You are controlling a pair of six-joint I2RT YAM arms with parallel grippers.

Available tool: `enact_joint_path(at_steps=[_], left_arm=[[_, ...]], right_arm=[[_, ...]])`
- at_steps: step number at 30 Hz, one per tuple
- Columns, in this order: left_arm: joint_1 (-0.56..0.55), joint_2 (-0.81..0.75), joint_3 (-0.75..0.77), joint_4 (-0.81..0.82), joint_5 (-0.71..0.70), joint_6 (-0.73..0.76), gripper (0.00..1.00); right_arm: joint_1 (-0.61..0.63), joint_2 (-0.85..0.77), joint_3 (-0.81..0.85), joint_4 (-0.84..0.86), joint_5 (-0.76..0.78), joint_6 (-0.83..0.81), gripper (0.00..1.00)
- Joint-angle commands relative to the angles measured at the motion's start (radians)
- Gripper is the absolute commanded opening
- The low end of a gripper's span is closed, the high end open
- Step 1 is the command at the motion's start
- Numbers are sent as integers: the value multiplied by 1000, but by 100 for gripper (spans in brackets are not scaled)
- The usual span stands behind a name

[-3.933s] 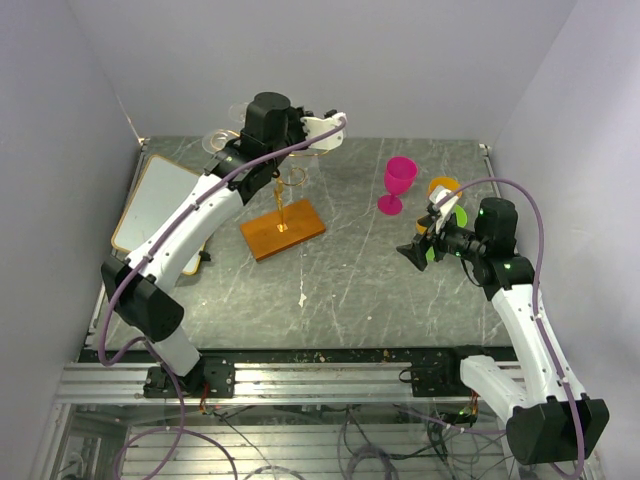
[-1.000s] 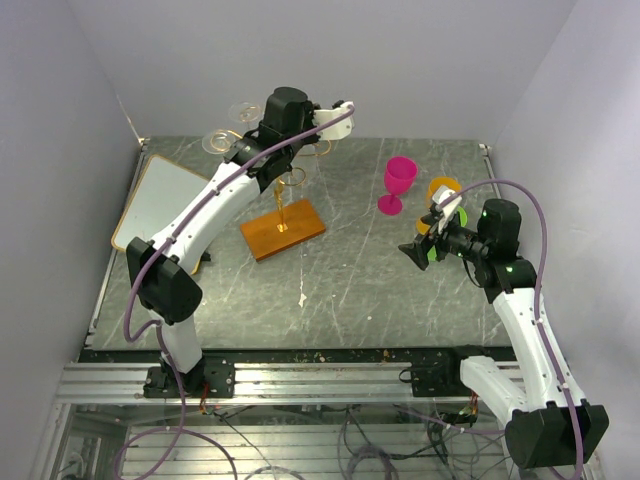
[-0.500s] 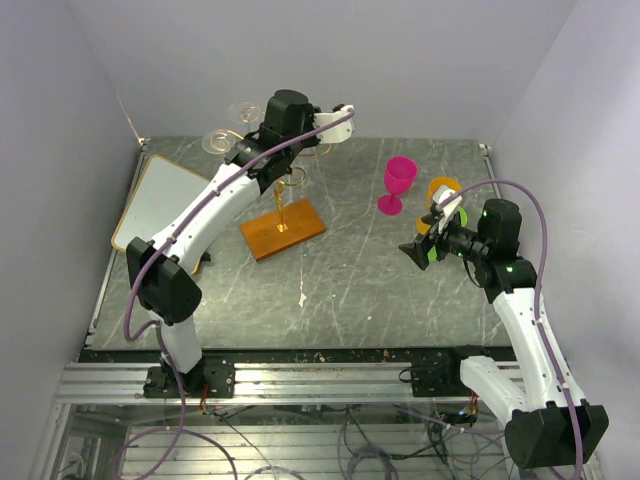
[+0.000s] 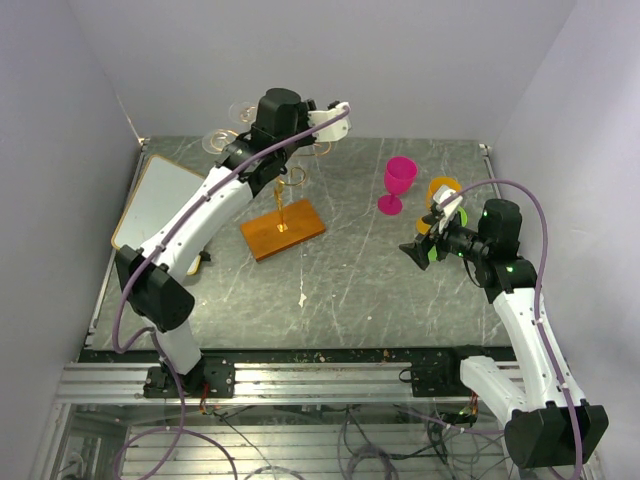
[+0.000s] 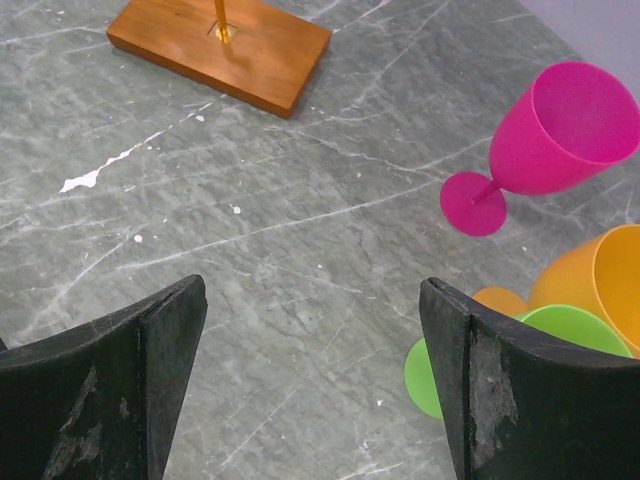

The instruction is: Place the wine glass upside down on the wine glass rack

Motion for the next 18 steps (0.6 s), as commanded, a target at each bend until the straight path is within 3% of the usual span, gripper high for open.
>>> enact_joint_path(at_steps=[1, 14, 18], left_arm=[[-3, -48, -11, -15, 27, -4, 46], [-3, -129, -26, -52, 73, -56, 58], [-3, -180, -45, -63, 92, -104, 71]], right_arm=[[-13, -15, -13, 20, -4, -1, 87], [-32, -18, -17, 29, 2, 8, 87], [-40, -17, -17, 40, 19, 18, 87]])
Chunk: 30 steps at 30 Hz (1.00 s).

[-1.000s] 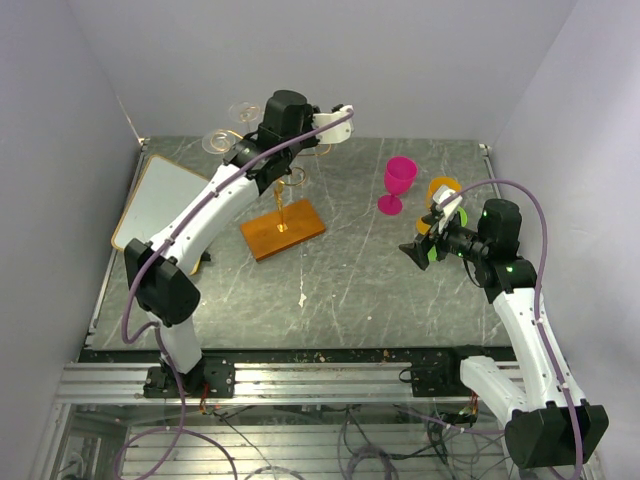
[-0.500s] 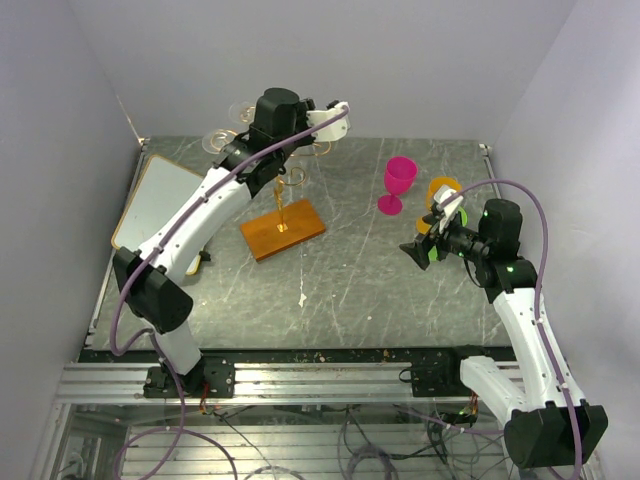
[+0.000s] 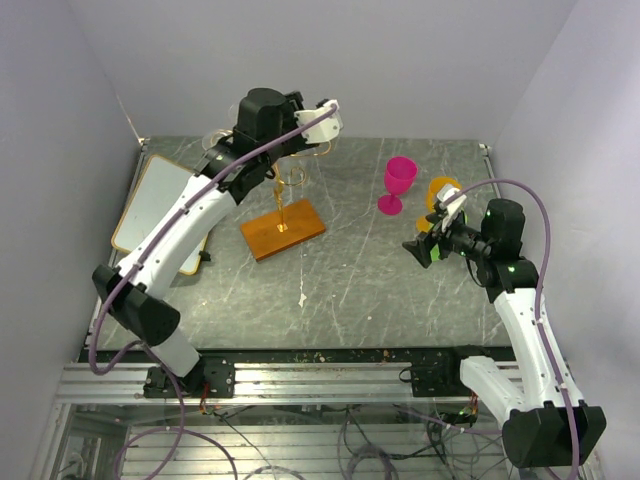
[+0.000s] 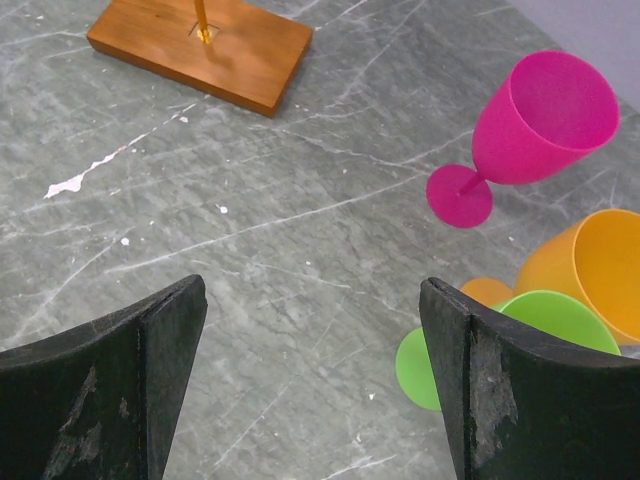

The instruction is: Place the wine glass upside down on the wine glass rack

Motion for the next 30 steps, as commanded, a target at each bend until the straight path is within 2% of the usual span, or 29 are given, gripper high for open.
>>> enact_joint_path(at_steps=[1, 4, 5, 13, 18, 23, 27, 30], left_arm=[[-3, -87, -23, -9, 44, -83, 80], [-3, -149, -54, 2, 44, -123, 98], [-3, -168, -64, 0, 45, -132, 100], [23, -363, -205, -59, 115, -184, 100], [79, -480, -276, -142, 210, -294, 99], [187, -627, -352, -127, 308, -417, 100], [306, -732, -403, -87, 365, -561, 99], [420, -827, -474, -45, 366, -656, 100]], right_arm=[[-16, -16, -17, 35, 19, 15, 87], [-32, -17, -12, 39, 21, 28, 88], [-36, -19, -10, 40, 25, 36, 88], [-40, -10, 30, 52, 210, 75, 87], [-38, 65, 113, 54, 241, 44, 87], [-31, 206, 219, 102, 298, 52, 84], [-20, 347, 334, 143, 393, 131, 77], [-2, 493, 451, 100, 441, 172, 70]])
